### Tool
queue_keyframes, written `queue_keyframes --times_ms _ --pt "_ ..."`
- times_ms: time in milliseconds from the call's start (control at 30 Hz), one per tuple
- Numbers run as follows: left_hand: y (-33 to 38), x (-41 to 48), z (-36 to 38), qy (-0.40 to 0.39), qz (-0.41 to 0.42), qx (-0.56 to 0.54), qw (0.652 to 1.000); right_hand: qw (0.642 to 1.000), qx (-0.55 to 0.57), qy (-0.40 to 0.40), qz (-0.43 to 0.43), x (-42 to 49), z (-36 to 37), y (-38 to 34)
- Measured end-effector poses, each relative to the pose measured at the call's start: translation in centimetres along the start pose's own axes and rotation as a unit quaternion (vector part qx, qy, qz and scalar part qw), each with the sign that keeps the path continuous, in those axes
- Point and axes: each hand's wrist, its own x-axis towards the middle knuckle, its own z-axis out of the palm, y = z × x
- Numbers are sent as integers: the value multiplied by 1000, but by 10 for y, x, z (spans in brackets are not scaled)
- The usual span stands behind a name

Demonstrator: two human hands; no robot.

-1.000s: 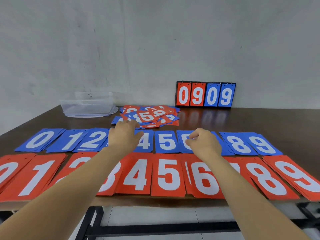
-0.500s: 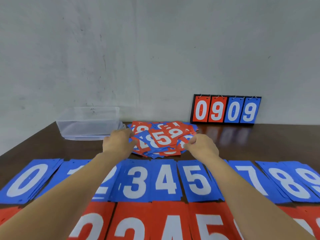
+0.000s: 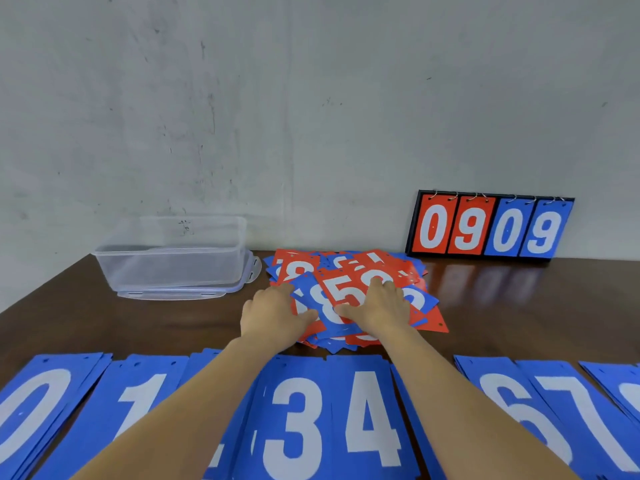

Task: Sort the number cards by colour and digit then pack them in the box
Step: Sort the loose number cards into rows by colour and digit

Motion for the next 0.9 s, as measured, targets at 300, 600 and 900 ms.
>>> queue_keyframes --times_ms 300,600,900 --pt "2 9 6 -10 -24 8 1000 999 43 11 17 10 -1 6" --pt "7 7 -1 -33 -61 -197 978 916 396 -32 -50 -3 -14 2" --pt "-19 -6 -31 14 -127 -351 928 998 50 -1 -46 1 6 -6"
